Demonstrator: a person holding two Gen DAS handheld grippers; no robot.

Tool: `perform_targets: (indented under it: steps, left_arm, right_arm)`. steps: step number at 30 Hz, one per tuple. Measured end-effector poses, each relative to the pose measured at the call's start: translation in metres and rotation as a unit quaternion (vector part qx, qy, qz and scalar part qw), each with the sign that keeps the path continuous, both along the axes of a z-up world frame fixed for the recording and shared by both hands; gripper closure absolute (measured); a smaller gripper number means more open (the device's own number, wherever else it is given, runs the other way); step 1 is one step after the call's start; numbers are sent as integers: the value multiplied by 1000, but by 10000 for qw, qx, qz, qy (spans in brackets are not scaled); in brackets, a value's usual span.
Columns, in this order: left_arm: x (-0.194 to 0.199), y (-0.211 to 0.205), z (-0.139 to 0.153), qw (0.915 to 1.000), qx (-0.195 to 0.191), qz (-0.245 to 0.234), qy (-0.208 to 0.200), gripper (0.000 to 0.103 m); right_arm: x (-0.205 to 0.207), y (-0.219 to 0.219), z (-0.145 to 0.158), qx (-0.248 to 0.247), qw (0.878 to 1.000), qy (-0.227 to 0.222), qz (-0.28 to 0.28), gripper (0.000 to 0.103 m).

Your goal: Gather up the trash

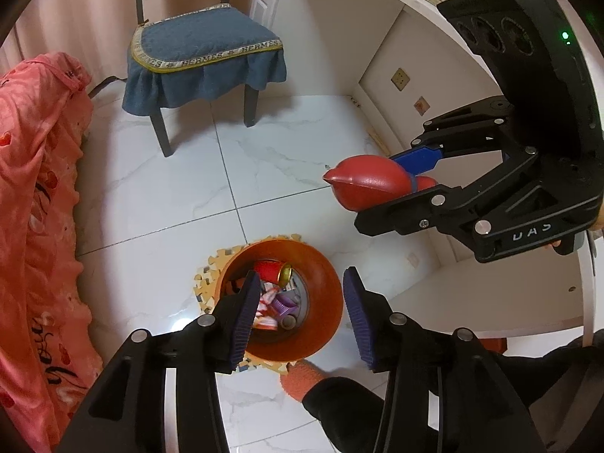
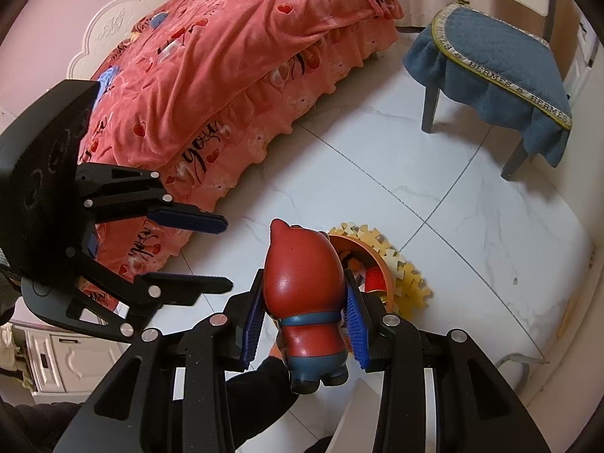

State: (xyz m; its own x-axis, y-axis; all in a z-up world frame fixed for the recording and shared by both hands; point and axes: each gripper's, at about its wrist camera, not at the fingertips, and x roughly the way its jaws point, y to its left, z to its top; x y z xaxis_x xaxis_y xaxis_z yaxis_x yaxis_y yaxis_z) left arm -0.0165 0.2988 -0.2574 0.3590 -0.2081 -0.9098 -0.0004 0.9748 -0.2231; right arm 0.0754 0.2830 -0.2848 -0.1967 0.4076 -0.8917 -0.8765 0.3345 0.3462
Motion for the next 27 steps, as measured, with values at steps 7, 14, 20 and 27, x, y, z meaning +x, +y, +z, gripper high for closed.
perform_targets:
  steps: [7,14,20,27]
  left_arm:
    - [-10,10,-6,9998,30,140,125,56]
    - [-13,12,-10,9995,35,235,217,56]
    - [-13,5,0,9995,92,258,147,56]
    - [-14,-11,32,9996,220,110,-107,55]
  right_arm:
    - [-8,10,-9,-70,9999,52,91,60]
    - [-18,13,-18,-194,9997,24,117,36]
    - [-19,4,2,-49,10000,-35,-9,36]
    - [-19,-23,52,250,9994,-238,-55,34]
